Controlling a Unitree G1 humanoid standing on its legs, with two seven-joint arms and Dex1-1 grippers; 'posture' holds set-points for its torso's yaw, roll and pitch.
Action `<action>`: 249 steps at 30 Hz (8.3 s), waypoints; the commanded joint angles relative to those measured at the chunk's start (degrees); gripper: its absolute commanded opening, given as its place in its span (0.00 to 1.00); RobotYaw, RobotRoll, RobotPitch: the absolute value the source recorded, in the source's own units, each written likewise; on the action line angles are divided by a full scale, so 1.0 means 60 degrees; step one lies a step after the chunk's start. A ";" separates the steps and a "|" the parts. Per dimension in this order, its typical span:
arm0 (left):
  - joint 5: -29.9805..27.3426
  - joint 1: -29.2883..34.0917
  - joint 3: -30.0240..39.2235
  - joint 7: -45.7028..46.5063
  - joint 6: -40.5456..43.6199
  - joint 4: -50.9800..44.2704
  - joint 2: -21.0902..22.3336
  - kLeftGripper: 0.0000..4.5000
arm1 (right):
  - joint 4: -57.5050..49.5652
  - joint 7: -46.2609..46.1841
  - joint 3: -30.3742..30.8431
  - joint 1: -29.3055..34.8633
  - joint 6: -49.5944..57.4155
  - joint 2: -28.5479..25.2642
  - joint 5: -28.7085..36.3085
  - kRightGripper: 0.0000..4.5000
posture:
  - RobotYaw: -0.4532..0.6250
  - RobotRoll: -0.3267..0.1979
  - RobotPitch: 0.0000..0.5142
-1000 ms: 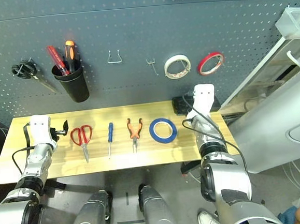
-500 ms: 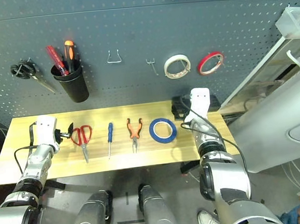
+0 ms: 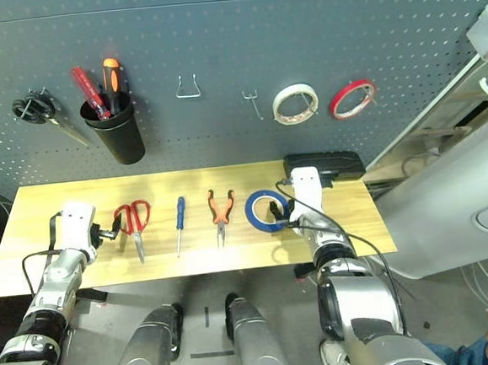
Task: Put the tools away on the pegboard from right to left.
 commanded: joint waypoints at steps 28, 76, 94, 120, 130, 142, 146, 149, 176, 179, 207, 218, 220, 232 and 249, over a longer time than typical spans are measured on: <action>0.0035 0.0255 -0.0010 -0.0178 0.0290 -0.0304 0.0017 1.00 | -0.0254 -0.0472 0.0377 0.0058 0.1024 -0.0325 -0.0465 0.16 | 0.55 0.62 0.46; -0.0110 -0.0307 -0.0104 -0.0874 -0.0431 -0.0347 -0.0232 1.00 | -0.7883 -0.0350 0.1101 0.2508 -0.5965 -0.1639 -0.1970 0.16 | 0.49 0.62 0.37; -0.1250 0.0615 -0.1693 -0.4483 -0.2225 -0.3116 -0.0632 1.00 | -0.6149 -0.1303 0.0819 0.0921 -0.5253 -0.1178 -0.1958 0.16 | 0.51 0.62 0.38; -0.0685 0.0190 -0.1614 -0.3730 -0.1525 -0.2755 -0.0332 1.00 | -0.6198 0.1324 0.1352 0.2924 -0.3588 -0.0795 -0.0922 1.00 | 0.51 0.62 0.40; 0.0373 -0.0631 -0.1963 -0.3064 -0.0326 -0.1838 -0.0255 1.00 | -0.5423 0.2161 0.1893 0.2038 -0.0763 0.0410 -0.0830 1.00 | 0.51 0.62 0.42; 0.1092 -0.0584 -0.2684 -0.3183 0.0784 -0.2004 -0.0217 1.00 | -0.2012 0.0152 0.0565 -0.0514 0.2097 0.1845 0.0036 1.00 | 0.56 0.62 0.45; 0.1041 -0.0250 -0.2737 -0.3376 0.0917 -0.2383 -0.0110 1.00 | -0.1238 -0.0548 0.0311 -0.0891 0.2338 0.1907 0.0107 1.00 | 0.57 0.62 0.47; 0.1039 0.0016 -0.2768 -0.3488 0.1016 -0.2672 -0.0024 1.00 | -0.0778 -0.0848 0.0287 -0.1115 0.2401 0.1948 0.0033 1.00 | 0.58 0.62 0.49; 0.0715 0.0540 -0.2599 -0.3499 0.1583 -0.3423 0.0120 1.00 | 0.0240 -0.1694 -0.0201 -0.1973 0.3205 0.1948 0.0284 0.05 | 0.61 0.62 0.49; 0.0556 0.0668 -0.2414 -0.3392 0.1231 -0.3505 0.0128 1.00 | -0.0071 -0.1258 -0.0102 -0.1929 0.3264 0.1770 0.0291 0.05 | 0.61 0.62 0.47; -0.0463 0.0626 -0.1574 -0.3192 -0.0629 -0.3644 -0.0179 1.00 | -1.0250 0.2142 0.2523 0.2040 0.3392 -0.0085 -0.0475 0.05 | 0.56 0.62 0.39; -0.0549 0.0545 -0.1554 -0.3291 -0.0749 -0.3617 -0.0260 1.00 | -1.0511 0.1766 0.2418 0.2327 0.1079 -0.0236 -0.0893 0.05 | 0.55 0.62 0.41; -0.0578 0.0525 -0.1553 -0.3337 -0.0738 -0.3635 -0.0267 1.00 | -1.0430 0.1668 0.2318 0.2274 0.0806 -0.0236 -0.0862 0.05 | 0.55 0.62 0.41; -0.1383 0.0472 -0.1577 -0.3973 0.0138 -0.4579 -0.0338 1.00 | -1.0952 0.1362 0.1728 0.1897 -0.0639 -0.0111 -0.0522 0.05 | 0.54 0.62 0.40; -0.2720 0.0179 -0.1155 -0.4172 0.1131 -0.6014 -0.0649 1.00 | -1.2347 0.1231 0.1359 0.0882 -0.0139 0.0496 0.0374 0.05 | 0.53 0.62 0.41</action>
